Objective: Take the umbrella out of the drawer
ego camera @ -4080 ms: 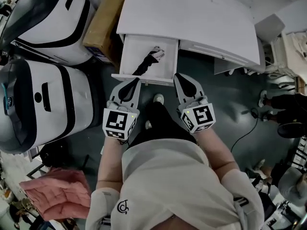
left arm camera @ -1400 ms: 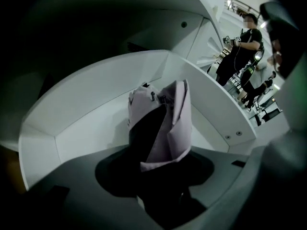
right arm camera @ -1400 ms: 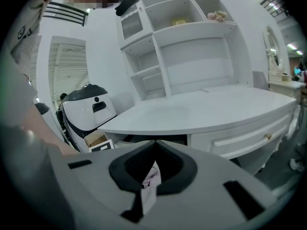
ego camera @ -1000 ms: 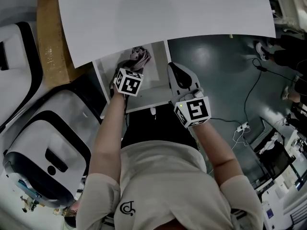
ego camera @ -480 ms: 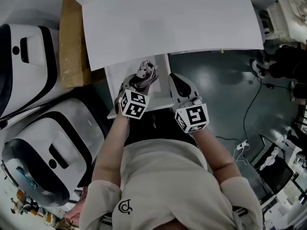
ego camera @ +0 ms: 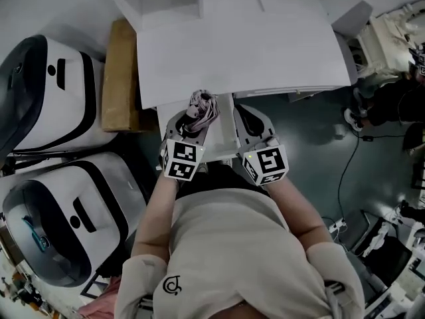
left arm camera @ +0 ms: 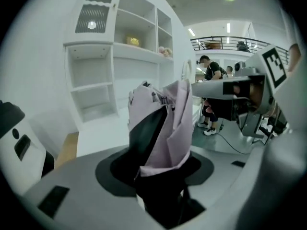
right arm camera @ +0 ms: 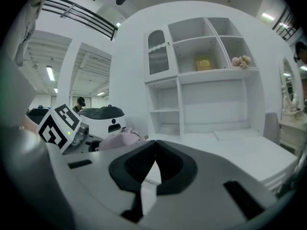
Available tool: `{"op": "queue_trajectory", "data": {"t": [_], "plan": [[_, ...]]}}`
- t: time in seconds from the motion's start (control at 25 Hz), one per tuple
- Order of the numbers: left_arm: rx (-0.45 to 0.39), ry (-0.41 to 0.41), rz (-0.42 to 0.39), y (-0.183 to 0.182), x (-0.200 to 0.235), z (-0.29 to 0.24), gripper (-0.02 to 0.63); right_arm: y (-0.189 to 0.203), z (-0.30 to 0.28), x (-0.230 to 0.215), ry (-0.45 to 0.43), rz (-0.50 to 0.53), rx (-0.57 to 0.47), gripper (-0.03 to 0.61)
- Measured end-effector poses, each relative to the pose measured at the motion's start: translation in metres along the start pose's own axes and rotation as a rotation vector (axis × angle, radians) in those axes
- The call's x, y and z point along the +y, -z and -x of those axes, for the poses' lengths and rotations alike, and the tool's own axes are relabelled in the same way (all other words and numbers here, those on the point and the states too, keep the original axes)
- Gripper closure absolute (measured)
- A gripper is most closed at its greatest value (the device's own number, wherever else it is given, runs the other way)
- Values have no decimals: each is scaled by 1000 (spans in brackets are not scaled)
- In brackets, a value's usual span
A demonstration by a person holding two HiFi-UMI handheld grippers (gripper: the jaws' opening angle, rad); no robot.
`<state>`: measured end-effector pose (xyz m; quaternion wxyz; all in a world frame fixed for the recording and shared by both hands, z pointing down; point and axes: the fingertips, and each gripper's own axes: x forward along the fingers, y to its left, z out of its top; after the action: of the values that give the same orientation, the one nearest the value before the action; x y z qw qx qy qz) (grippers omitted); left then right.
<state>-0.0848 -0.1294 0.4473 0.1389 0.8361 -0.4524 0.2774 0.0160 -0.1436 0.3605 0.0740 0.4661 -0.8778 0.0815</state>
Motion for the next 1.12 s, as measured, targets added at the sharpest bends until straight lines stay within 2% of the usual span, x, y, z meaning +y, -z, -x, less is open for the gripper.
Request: {"op": "queue_trajectory", "data": {"t": [0.36, 0.6, 0.88, 1.12], "plan": [[-233, -82, 0, -82, 18, 72, 380, -57, 9, 11, -26, 63, -101, 572], [-380, -155, 8, -117, 32, 123, 379, -73, 10, 25, -69, 76, -133, 572], [-501, -222, 30, -123, 63, 174, 379, -108, 10, 48, -102, 106, -209, 572], [-525, -235, 56, -124, 70, 183, 379, -108, 8, 52, -131, 105, -200, 574]]}}
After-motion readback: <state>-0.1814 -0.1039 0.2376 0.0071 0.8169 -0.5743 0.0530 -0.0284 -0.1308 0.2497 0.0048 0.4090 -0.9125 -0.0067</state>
